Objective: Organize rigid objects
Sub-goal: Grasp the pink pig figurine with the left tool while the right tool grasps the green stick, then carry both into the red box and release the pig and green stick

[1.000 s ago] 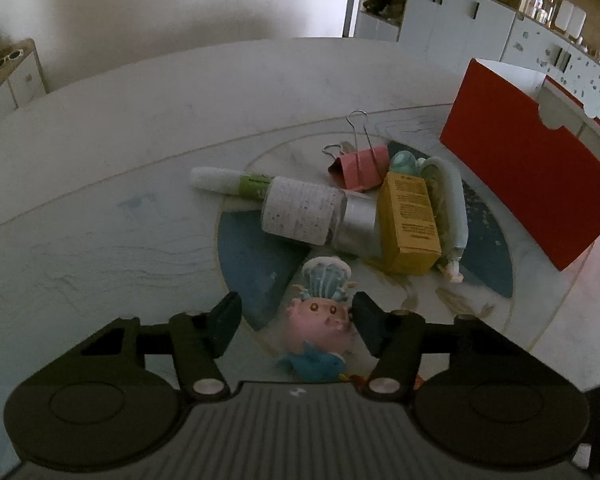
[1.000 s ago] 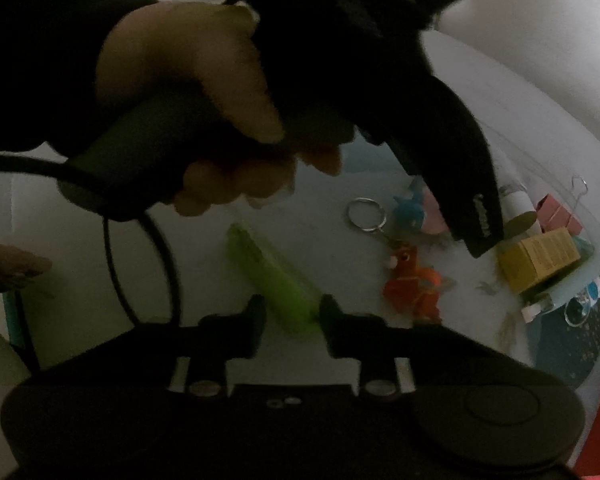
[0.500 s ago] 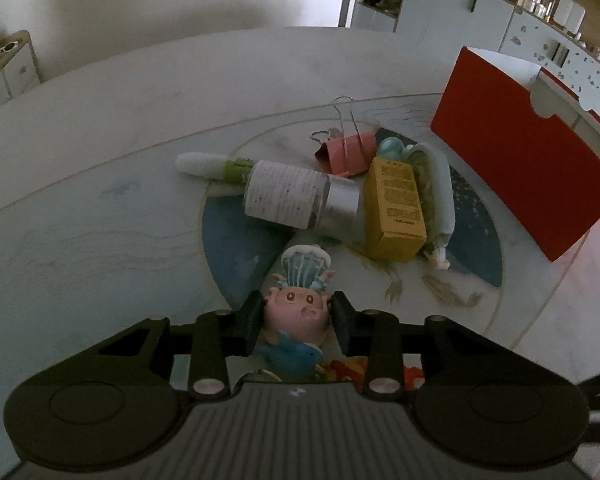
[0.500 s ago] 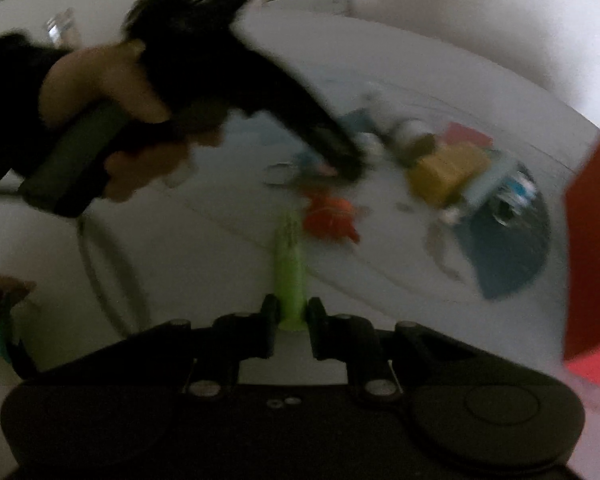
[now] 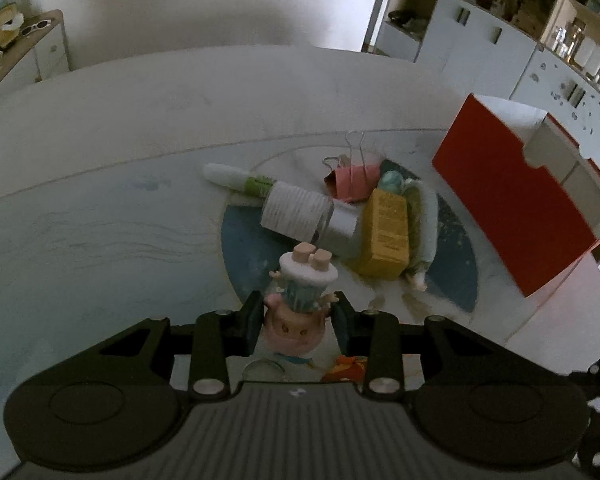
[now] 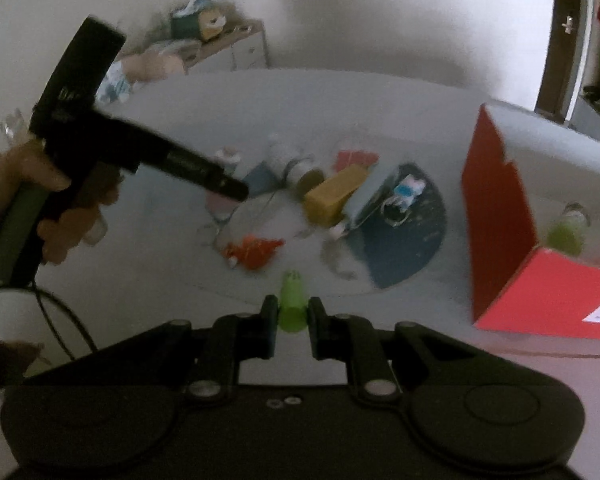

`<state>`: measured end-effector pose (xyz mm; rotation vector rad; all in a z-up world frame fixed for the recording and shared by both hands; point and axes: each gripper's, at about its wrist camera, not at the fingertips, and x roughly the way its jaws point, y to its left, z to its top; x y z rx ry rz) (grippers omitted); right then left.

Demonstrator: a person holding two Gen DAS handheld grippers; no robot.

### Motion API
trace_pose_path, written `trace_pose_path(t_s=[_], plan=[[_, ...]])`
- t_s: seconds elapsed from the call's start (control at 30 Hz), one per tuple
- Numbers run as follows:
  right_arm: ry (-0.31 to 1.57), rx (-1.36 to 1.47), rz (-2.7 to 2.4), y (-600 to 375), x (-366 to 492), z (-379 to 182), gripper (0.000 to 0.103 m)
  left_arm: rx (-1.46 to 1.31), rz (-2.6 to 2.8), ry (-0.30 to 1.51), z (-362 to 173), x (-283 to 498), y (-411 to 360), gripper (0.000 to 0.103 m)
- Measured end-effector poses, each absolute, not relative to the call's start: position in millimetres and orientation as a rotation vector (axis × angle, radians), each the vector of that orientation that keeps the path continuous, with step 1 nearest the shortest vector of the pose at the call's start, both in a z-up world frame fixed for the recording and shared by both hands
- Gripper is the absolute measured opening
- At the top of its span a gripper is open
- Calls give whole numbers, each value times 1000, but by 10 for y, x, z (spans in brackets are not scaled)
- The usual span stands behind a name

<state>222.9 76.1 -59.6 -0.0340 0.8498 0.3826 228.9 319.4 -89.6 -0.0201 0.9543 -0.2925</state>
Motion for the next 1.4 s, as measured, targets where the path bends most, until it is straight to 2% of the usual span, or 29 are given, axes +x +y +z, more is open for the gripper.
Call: trace_pose_path(t_s=[0.6,1.07,1.4], plan=[[645,-6,234,-39,2368,94,14,10,-375,925,-207,2197,2509,36],[619,21,162,-833,2474,91,14,64,-440,873,92,2251,1601,36],[645,21,111,-1474,2596,-67,15,115,-455,862,104,2435,885,36]])
